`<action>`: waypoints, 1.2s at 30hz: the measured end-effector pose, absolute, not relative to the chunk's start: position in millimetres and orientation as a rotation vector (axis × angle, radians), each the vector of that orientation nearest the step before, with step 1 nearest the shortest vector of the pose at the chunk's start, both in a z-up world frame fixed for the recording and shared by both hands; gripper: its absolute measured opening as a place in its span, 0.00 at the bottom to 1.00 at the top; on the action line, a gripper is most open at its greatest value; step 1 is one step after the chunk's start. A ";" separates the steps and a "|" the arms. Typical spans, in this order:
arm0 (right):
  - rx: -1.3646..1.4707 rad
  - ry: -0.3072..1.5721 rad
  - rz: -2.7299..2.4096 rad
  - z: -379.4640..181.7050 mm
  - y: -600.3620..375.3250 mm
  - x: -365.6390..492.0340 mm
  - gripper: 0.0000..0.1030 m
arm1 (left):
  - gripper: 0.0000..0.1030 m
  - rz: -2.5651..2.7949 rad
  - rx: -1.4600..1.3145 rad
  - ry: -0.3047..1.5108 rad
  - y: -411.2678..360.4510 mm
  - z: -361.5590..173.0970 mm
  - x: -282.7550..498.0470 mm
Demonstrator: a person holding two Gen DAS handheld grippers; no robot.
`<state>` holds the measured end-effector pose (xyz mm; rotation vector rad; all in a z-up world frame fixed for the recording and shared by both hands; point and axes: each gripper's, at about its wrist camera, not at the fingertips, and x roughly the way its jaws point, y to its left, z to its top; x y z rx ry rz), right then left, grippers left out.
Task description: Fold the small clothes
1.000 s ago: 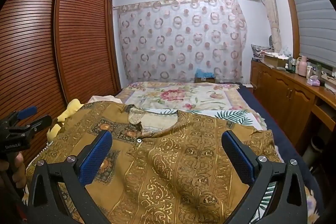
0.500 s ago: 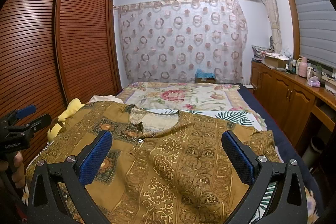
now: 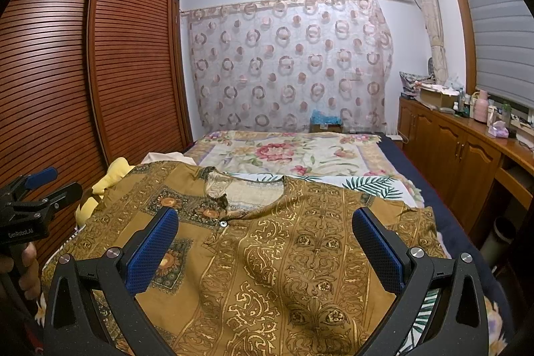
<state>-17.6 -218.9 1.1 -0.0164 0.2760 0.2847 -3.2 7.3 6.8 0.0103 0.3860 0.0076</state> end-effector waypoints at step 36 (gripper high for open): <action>-0.018 0.271 0.286 1.5 -218.7 -17.9 1.00 | 1.00 0.011 0.016 0.384 4.9 6.2 -4.5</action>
